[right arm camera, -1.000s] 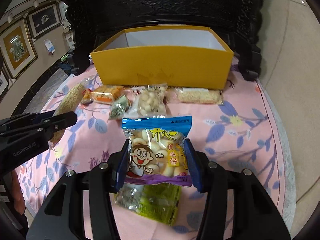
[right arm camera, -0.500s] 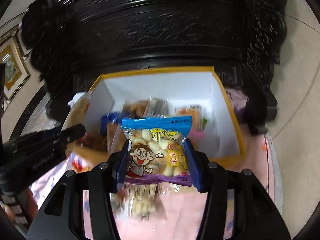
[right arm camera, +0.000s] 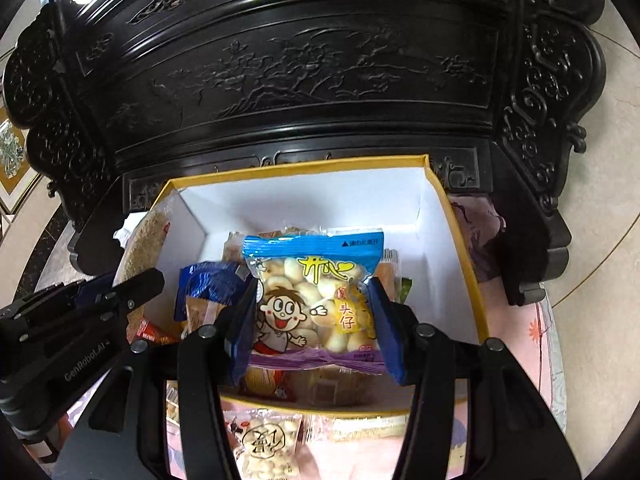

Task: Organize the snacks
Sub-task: 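Carry both bags over the yellow box and open both grippers, then grasp a rice stick bag with the right gripper while the left grasps the clear crispy snack bag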

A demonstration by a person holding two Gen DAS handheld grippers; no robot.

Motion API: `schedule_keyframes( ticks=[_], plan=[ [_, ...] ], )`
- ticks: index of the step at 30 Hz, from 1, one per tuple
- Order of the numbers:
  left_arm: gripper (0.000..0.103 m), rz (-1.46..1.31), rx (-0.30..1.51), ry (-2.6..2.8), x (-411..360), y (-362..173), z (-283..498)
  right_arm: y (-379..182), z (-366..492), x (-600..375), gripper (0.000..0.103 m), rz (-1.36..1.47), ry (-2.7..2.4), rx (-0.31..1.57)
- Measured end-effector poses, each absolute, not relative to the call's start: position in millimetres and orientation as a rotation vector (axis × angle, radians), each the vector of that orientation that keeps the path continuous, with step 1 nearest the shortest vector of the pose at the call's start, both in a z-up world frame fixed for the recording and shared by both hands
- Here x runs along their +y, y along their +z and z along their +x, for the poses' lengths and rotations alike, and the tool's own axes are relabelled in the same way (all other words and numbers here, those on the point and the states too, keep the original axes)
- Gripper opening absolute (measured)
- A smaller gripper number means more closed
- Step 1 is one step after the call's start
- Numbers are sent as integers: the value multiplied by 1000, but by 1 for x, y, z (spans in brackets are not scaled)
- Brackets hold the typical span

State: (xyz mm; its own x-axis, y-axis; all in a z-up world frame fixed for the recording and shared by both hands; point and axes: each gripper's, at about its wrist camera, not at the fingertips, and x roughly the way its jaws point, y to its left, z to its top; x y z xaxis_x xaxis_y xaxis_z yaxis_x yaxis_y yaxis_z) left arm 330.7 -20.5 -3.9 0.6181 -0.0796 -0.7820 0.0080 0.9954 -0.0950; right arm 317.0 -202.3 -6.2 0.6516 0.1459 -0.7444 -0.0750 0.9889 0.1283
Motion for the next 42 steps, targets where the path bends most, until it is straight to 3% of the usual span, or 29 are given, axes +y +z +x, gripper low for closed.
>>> schedule_keyframes(
  ticks=[1, 4, 5, 10, 11, 12, 14, 19, 25, 33, 38, 40, 42],
  plan=[
    [31, -84, 903, -51, -21, -4, 332, -5, 319, -203, 54, 87, 119, 842],
    [89, -69, 878, 15, -16, 0, 335, -1, 323, -210, 71, 75, 83, 831],
    [93, -73, 852, 32, -11, 3, 332, 1, 321, -214, 72, 80, 87, 823],
    [93, -58, 843, -3, 7, 7, 309, -5, 288, -235, 73, 47, 196, 834],
    [93, -38, 830, 9, 12, 8, 297, -12, 274, -240, 78, 22, 247, 842],
    [93, -27, 821, 12, 15, 7, 288, -18, 265, -242, 90, -2, 280, 846],
    [93, -7, 809, 3, 24, 3, 263, -37, 243, -247, 100, -75, 336, 845],
    [94, -62, 840, -11, 56, -28, 207, -104, 213, -240, 100, -245, 466, 947],
    [94, -172, 909, -5, 84, -64, 161, -123, 214, -209, 100, -503, 535, 820],
    [94, -168, 914, 13, 95, -73, 140, -152, 251, -200, 102, -499, 519, 928],
    [94, -170, 941, 3, 94, -81, 146, -157, 273, -218, 102, -257, 492, 1028],
    [94, -165, 948, -10, 89, -83, 145, -153, 268, -216, 94, -263, 460, 1019],
    [94, -169, 955, -40, 81, -86, 143, -146, 258, -214, 70, -241, 441, 1030]
  ],
)
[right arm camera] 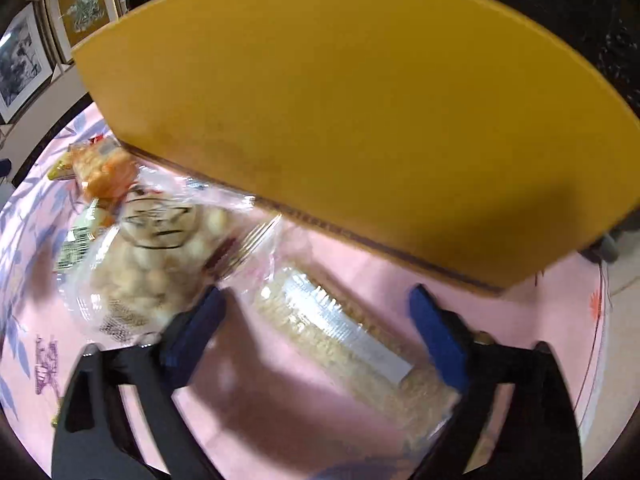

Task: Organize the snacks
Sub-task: 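Grasp a rice stick bag with the right gripper while the left grasps the clear crispy snack bag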

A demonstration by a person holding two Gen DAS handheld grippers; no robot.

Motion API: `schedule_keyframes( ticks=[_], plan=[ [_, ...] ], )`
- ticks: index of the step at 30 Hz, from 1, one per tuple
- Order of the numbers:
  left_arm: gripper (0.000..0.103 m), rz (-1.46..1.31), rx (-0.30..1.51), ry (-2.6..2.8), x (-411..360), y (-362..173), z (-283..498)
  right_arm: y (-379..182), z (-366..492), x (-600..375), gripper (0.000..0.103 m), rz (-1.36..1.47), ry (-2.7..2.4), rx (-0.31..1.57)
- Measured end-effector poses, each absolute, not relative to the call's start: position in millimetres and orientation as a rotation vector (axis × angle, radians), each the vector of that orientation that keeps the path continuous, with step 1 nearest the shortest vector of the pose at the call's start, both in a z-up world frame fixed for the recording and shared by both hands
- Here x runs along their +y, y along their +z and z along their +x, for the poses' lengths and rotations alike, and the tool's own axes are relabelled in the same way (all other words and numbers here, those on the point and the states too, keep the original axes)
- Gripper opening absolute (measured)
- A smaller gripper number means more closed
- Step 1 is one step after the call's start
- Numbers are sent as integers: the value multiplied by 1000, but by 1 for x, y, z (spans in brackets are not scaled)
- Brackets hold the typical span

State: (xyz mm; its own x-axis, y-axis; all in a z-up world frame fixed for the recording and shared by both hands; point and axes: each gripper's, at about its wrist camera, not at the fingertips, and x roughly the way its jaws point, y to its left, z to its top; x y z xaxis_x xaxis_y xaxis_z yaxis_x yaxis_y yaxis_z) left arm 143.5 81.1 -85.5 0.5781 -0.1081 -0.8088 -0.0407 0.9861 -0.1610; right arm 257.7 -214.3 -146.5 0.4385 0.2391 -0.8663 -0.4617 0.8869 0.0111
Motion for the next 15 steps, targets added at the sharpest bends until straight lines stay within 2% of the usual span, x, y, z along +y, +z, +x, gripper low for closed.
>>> schedule_keyframes(
  ticks=[3, 6, 15],
  plan=[
    [93, -173, 986, -103, 59, -91, 149, -139, 237, -215, 45, -193, 356, 1082],
    [94, -128, 992, -170, 17, -93, 161, -135, 209, -215, 44, -163, 305, 1109],
    [94, 63, 1036, -82, -75, -122, 224, -132, 177, -233, 44, -39, 324, 1014]
  ],
)
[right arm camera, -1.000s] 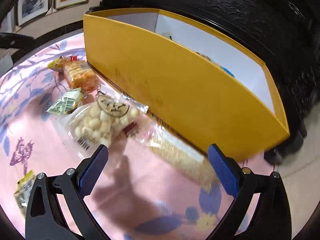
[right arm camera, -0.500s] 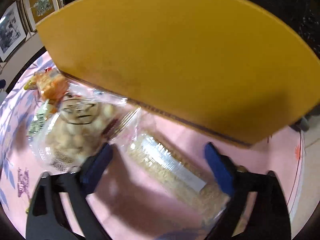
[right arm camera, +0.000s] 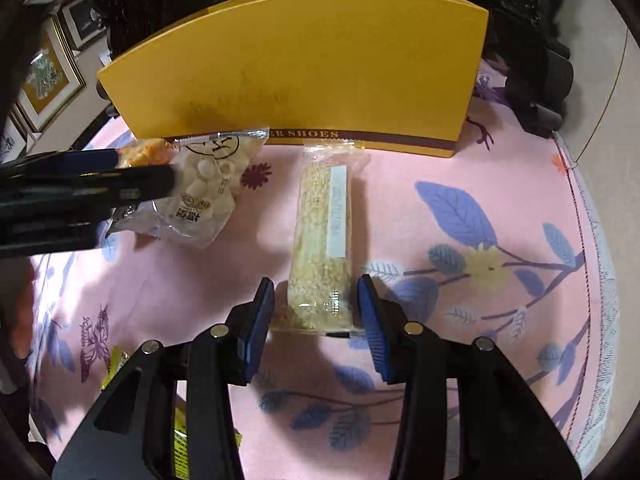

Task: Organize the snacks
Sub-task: 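Grasp a rice stick bag with the right gripper while the left grasps the clear crispy snack bag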

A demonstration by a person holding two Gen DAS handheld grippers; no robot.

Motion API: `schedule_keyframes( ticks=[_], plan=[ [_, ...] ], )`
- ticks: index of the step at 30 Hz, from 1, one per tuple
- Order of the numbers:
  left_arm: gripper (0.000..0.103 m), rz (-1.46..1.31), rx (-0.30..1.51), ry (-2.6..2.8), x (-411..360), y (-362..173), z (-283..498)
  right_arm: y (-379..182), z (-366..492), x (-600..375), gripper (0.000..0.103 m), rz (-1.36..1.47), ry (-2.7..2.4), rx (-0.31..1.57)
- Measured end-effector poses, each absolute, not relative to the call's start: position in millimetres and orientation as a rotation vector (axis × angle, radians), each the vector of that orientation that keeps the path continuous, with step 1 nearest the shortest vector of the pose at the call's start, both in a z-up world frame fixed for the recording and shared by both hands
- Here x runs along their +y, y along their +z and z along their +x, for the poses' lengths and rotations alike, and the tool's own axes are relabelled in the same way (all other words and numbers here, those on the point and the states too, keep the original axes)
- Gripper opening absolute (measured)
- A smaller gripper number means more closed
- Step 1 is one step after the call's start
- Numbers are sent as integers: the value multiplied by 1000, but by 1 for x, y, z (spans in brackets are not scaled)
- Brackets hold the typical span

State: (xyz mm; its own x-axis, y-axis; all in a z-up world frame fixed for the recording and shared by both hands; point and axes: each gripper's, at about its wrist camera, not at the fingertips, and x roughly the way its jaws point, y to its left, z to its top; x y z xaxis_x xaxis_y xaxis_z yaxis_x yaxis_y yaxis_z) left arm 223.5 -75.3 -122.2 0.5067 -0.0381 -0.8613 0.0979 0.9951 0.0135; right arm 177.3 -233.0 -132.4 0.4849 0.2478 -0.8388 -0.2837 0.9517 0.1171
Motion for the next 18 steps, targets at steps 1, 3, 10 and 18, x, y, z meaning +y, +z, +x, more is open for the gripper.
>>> schedule_keyframes(
  ticks=[1, 3, 10, 18],
  plan=[
    [95, 63, 1038, -72, -78, -125, 229, -132, 177, -234, 45, -35, 329, 1010],
    [97, 60, 1044, -59, -84, -128, 236, -133, 174, -238, 49, -8, 345, 999],
    [101, 71, 1061, -11, -100, -153, 250, -147, 174, -255, 57, 95, 283, 973],
    [60, 48, 998, -44, -99, -154, 231, -152, 169, -235, 30, -54, 199, 909]
  ],
)
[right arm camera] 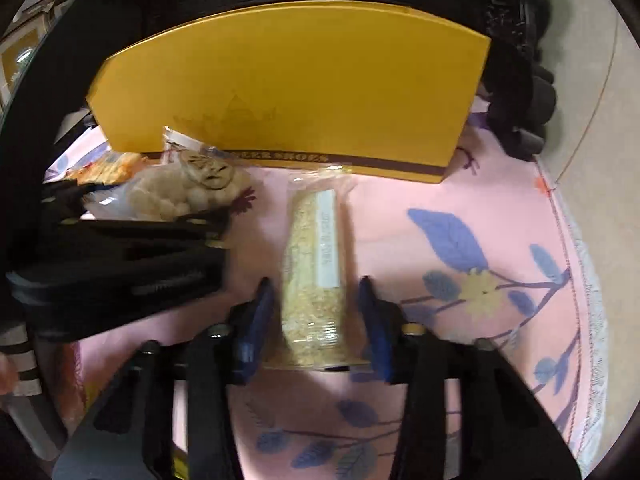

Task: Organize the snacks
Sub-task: 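Grasp a rice stick bag with the right gripper while the left grasps the clear crispy snack bag, then carry both bags over the yellow box and open both grippers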

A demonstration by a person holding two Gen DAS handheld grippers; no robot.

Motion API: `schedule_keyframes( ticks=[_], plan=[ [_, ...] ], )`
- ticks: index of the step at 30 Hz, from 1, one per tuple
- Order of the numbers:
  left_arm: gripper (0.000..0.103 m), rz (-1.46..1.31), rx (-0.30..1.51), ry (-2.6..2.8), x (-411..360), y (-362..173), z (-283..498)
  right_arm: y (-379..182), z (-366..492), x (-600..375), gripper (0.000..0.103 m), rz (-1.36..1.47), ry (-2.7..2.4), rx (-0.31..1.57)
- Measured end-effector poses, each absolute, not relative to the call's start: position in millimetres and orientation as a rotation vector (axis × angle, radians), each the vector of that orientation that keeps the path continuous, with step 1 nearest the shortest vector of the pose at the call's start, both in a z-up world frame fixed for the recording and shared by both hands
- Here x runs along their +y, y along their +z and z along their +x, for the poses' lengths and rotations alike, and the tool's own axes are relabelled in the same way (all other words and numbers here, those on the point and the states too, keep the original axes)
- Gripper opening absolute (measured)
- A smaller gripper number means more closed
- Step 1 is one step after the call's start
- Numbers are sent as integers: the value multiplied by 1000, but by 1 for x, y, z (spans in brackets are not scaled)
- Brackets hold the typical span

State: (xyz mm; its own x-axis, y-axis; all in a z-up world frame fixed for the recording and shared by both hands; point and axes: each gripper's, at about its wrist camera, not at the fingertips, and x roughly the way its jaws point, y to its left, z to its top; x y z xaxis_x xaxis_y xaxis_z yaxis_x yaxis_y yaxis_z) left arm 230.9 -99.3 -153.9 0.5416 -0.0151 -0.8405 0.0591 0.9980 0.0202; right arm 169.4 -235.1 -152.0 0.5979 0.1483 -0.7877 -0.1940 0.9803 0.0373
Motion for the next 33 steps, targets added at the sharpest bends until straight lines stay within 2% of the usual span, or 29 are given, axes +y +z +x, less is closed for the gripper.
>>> schedule_keyframes(
  ticks=[2, 9, 11, 22, 33],
  plan=[
    [54, 56, 989, -50, -93, -153, 222, -152, 168, -237, 30, -37, 195, 908],
    [48, -4, 998, -87, -63, -151, 168, -141, 145, -231, 30, 18, 206, 954],
    [43, -34, 1004, -106, -55, -147, 155, -136, 132, -229, 30, 28, 203, 949],
    [40, -91, 903, -205, -42, -102, 55, -96, 67, -227, 30, 155, 200, 862],
    [40, -93, 874, -228, -31, -77, 38, -60, 42, -210, 30, 169, 215, 792]
  ],
)
